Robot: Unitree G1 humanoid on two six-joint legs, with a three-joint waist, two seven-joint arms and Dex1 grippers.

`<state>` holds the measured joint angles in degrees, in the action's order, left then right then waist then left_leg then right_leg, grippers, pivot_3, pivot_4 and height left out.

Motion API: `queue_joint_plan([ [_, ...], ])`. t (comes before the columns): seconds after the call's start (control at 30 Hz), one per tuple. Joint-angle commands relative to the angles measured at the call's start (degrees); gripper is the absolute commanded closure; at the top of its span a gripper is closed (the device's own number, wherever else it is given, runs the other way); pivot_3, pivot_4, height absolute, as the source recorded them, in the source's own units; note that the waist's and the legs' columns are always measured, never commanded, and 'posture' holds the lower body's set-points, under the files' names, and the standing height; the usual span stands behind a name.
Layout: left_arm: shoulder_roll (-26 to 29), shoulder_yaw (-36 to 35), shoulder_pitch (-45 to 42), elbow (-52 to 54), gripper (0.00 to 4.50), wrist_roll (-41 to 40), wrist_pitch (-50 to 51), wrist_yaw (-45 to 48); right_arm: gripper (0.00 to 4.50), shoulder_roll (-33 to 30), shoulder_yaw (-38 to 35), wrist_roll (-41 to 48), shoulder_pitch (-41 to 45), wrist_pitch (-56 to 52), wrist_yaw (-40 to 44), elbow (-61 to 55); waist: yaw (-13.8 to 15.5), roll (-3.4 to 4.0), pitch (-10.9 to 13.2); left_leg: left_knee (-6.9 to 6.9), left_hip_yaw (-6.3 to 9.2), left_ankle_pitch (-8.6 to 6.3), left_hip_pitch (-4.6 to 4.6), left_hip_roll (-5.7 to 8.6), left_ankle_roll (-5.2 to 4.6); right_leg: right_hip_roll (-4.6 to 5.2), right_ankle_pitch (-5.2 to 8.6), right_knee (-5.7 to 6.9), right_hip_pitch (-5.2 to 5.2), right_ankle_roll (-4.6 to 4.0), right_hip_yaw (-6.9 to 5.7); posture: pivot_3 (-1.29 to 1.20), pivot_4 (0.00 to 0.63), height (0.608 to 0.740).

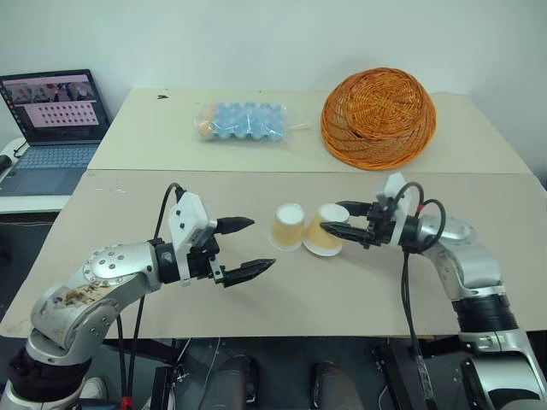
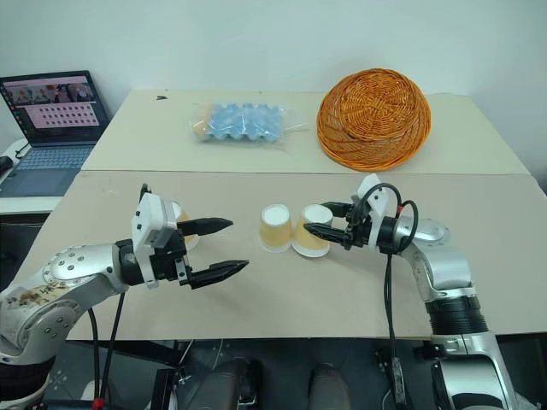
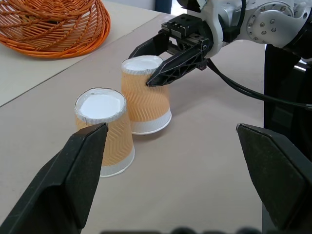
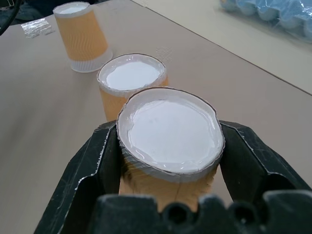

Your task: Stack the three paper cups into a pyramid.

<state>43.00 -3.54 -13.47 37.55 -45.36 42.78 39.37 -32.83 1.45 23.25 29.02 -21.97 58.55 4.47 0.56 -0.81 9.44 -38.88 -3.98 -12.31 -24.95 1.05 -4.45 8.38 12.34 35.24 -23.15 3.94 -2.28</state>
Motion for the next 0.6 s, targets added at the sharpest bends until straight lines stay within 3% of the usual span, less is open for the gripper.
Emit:
queue_joint_plan([
  [0.03,0.40,-1.53,-0.35,2.20,0.00,-1.21,0.24,-0.32,1.87,0.01,-0.53,-0.72,1.43,2.71,0.51,-0.05,0.03,0.00,0.00,0.00,0.00,0.04,0.00,0.00,0.08,0.00,0.00,0.00,0.00,0.00,0.00,0.00,0.150,0.726],
  [0.33,0.61,-1.54,-0.60,1.96,0.00,-1.21,0.23,-0.17,1.87,0.48,-0.01,-2.96,1.80,4.30,0.30,2.19,-0.01,0.00,0.00,0.01,0.00,0.12,0.00,0.00,0.21,0.00,0.00,0.00,0.00,0.00,0.00,0.00,0.150,0.726],
  [0.4,0.58,-1.51,-0.66,1.88,0.00,-1.18,0.18,-0.12,0.89,0.64,-0.10,-2.97,1.92,3.99,0.28,2.42,-0.02,0.00,0.00,0.01,0.00,0.13,0.00,0.01,0.21,0.00,0.00,-0.01,0.00,0.00,0.00,0.00,0.150,0.726],
  [0.5,0.57,-1.50,-0.71,1.75,0.00,-1.14,0.10,-0.03,0.06,0.59,0.07,-3.65,2.03,4.34,0.13,2.74,0.02,0.00,0.00,0.01,0.00,0.12,0.00,0.01,0.21,0.00,0.00,-0.01,0.01,0.00,0.00,0.00,0.150,0.726],
  [0.6,0.50,-1.34,-0.78,1.64,0.00,-1.04,0.08,-0.02,0.06,0.15,-0.04,-3.93,1.89,4.49,0.51,2.29,0.02,0.00,0.00,0.01,0.00,0.13,0.00,0.01,0.21,0.00,0.00,-0.01,0.01,0.00,0.00,0.00,0.150,0.726],
])
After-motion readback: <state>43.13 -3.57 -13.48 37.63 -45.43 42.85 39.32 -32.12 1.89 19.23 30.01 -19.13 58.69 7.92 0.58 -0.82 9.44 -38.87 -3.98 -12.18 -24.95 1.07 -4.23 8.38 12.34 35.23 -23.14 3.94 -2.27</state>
